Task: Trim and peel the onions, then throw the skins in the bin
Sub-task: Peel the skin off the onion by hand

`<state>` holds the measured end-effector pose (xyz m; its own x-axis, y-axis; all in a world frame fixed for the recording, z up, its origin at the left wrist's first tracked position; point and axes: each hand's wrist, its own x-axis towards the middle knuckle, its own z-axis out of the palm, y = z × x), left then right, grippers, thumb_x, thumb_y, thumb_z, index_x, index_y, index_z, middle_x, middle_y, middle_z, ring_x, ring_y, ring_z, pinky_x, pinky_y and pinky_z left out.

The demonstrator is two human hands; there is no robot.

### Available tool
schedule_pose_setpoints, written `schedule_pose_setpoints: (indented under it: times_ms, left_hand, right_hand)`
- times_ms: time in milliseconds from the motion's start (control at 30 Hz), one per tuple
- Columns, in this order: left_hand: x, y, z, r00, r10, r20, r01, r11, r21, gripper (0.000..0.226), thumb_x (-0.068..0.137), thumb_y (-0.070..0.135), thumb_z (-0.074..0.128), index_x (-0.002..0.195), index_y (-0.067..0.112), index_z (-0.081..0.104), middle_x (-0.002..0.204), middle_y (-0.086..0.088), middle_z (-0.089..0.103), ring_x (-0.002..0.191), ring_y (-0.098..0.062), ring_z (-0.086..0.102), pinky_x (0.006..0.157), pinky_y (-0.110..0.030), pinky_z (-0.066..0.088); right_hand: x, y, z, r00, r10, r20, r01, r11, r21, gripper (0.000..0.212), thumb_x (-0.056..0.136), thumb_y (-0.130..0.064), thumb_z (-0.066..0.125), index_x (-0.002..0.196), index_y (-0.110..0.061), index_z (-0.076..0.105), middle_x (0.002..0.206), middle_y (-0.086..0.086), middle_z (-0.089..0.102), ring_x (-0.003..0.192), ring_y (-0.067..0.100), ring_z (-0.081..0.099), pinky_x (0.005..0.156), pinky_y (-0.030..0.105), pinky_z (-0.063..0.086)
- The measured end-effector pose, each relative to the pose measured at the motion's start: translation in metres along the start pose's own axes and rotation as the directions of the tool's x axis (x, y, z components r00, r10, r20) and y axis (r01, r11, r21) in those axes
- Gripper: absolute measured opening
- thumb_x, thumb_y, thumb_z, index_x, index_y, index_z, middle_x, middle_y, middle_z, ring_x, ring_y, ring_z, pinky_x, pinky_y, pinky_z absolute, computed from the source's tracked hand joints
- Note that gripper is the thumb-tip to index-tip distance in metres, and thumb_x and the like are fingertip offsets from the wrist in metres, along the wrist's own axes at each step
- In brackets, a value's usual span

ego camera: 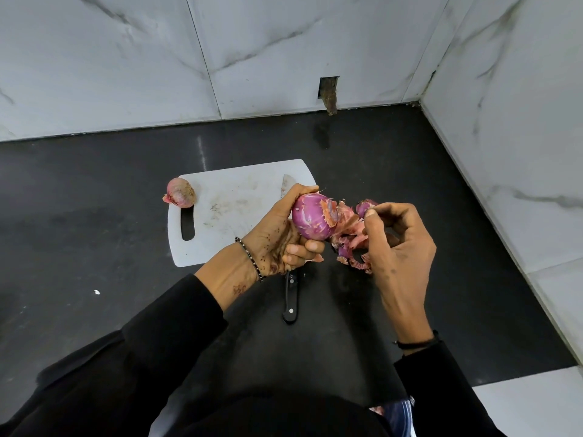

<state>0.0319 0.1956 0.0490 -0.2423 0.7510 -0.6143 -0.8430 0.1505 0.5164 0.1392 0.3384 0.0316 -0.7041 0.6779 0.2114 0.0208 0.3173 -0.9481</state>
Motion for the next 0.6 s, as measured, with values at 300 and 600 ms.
schedule_pose_setpoints:
  times_ms: [300,600]
  left_hand:
    - [0.002,-0.005,-0.010,0.996,0.026,0.083,-0.020,0.998,-0.067,0.064,0.090,0.069,0.035,0.087,0.010,0.057,0.054,-0.004,0.049,0.029,-0.005,0.036,0.028,-0.012,0.036]
    - [0.002,-0.011,-0.024,0.995,0.035,0.092,-0.041,0.997,0.062,0.066,0.081,0.067,0.042,0.096,0.005,0.059,0.059,-0.008,0.056,0.033,-0.005,0.041,0.032,-0.013,0.041]
  right_hand:
    - [0.007,-0.002,-0.001,1.000,0.018,0.007,-0.018,1.000,0.014,0.006,0.094,-0.021,0.071,0.098,-0.021,0.067,0.090,-0.009,0.071,0.083,0.005,0.070,0.074,0.016,0.054]
    - [0.015,-0.008,0.008,0.998,0.053,-0.022,-0.051,0.997,0.054,0.011,0.099,-0.022,0.065,0.109,-0.021,0.059,0.096,-0.012,0.069,0.087,0.001,0.071,0.078,0.018,0.056]
